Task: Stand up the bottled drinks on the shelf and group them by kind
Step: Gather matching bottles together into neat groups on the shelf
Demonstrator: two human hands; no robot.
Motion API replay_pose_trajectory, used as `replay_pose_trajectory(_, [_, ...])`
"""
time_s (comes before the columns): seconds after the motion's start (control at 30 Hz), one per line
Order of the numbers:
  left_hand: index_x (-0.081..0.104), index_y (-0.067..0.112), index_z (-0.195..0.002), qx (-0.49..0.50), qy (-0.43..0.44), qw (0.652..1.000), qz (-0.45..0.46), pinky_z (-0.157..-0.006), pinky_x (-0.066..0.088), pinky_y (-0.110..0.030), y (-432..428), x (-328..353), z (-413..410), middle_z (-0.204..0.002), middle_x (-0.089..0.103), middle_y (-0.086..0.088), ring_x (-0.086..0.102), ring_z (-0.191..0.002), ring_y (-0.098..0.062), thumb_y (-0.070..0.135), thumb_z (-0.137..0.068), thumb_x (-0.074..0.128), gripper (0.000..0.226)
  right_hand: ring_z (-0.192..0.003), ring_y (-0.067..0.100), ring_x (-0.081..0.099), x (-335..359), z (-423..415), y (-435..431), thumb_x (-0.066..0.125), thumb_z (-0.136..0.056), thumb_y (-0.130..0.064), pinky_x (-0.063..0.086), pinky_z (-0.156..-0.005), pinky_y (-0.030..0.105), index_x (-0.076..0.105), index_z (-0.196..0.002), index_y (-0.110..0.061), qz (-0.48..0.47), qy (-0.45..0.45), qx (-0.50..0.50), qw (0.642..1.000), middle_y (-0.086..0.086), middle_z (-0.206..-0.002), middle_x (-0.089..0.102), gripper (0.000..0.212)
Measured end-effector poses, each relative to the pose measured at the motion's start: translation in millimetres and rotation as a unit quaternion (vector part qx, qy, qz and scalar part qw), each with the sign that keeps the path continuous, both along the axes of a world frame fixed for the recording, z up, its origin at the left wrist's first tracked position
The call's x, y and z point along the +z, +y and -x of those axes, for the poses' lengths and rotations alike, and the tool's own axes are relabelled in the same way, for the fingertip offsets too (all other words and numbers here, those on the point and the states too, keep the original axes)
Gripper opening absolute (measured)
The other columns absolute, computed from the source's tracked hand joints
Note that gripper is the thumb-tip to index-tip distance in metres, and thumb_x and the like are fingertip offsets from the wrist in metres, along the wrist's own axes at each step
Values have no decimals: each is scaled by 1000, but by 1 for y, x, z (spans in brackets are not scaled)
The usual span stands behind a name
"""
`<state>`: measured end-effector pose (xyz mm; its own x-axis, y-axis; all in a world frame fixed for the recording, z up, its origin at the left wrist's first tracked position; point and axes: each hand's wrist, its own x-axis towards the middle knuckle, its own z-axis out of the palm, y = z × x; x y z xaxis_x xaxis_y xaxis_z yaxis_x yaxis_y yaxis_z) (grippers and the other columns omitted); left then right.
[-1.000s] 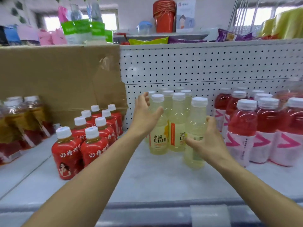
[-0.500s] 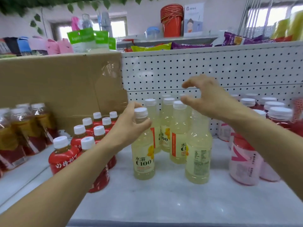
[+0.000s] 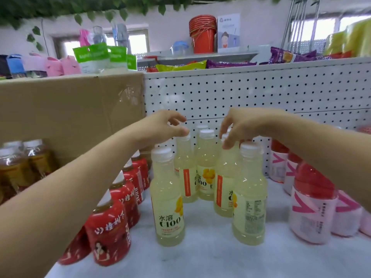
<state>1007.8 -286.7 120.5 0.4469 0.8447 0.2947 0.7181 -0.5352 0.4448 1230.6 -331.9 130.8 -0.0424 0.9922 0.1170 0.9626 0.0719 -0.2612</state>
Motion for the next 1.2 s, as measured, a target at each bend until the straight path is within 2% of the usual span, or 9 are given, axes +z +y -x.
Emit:
replay_pose_trajectory(0.1, [51, 31, -142, 8, 75, 997, 34, -106, 44, -39, 28, 3, -15, -138, 55, 3, 56, -119, -19, 44, -92, 67, 54, -84, 25, 69, 2, -13, 1, 80, -80, -14, 47, -49, 22, 73, -108, -13, 25, 14, -31, 999, 9, -103, 70, 29])
replay_pose_trajectory(0.23, [44, 29, -147, -18, 119, 989, 84, -103, 46, -35, 48, 1, -31, -146, 50, -2, 54, -124, -22, 41, -92, 67, 61, -58, 25, 67, 7, -35, 2, 75, -83, -4, 51, -45, 22, 70, -101, -6, 58, 24, -77, 995, 12, -82, 66, 18])
replay_pose_trajectory(0.43, [41, 35, -147, -78, 123, 989, 36, -94, 40, -30, 56, 0, -59, -137, 54, 3, 57, -114, -17, 37, -93, 68, 61, -70, 29, 70, 11, -47, 6, 76, -84, -12, 59, -56, 32, 67, -102, -8, 95, -43, -107, 989, 11, -93, 65, 21])
replay_pose_trajectory(0.53, [48, 37, -142, -90, 186, 978, 22, -94, 43, -30, 56, -2, -71, -134, 51, 2, 63, -104, -17, 38, -94, 66, 52, -88, 23, 66, 12, -38, 21, 78, -82, -37, 55, -73, 32, 59, -125, -17, 52, -87, -64, 993, 0, -114, 60, 51])
replay_pose_trajectory(0.6, [51, 35, -138, -88, 210, 974, 10, -94, 48, -34, 55, -1, -76, -126, 54, 3, 68, -91, -13, 38, -93, 66, 47, -86, 19, 66, 11, -28, 31, 78, -82, -37, 51, -70, 27, 47, -140, -26, 51, -63, -28, 996, -4, -112, 53, 66])
replay_pose_trajectory(0.77, [48, 26, -141, -56, 226, 972, -9, -78, 48, -32, 58, -1, -79, -96, 56, 9, 67, -82, -13, 43, -90, 68, 57, -82, 25, 75, -2, -22, 52, 76, -87, -20, 57, -69, 27, 58, -132, -19, 64, -43, -5, 997, 1, -86, 67, 49])
replay_pose_trajectory(0.97, [47, 23, -142, -37, 226, 973, -20, -71, 46, -27, 58, -3, -81, -115, 61, 1, 64, -83, -13, 47, -88, 69, 63, -82, 26, 74, -5, -26, 59, 75, -87, -16, 55, -64, 23, 60, -129, -21, 44, -6, 19, 999, 0, -86, 63, 45])
replay_pose_trajectory(1.1, [43, 25, -146, -15, 223, 975, -1, -99, 43, -34, 49, 2, -66, -139, 52, -1, 54, -112, -20, 51, -88, 67, 68, -97, 22, 69, 2, -31, 43, 68, -91, -38, 50, -83, 32, 50, -141, -23, 11, -41, 5, 999, 5, -122, 63, 55])
replay_pose_trajectory(1.2, [50, 22, -139, 17, 243, 968, 54, -73, 53, -26, 37, 3, -46, -120, 60, 1, 63, -88, -18, 42, -93, 65, 53, -109, 19, 61, 11, -36, 15, 61, -92, -49, 45, -100, 40, 65, -123, -26, -36, -51, 33, 997, -4, -123, 64, 39])
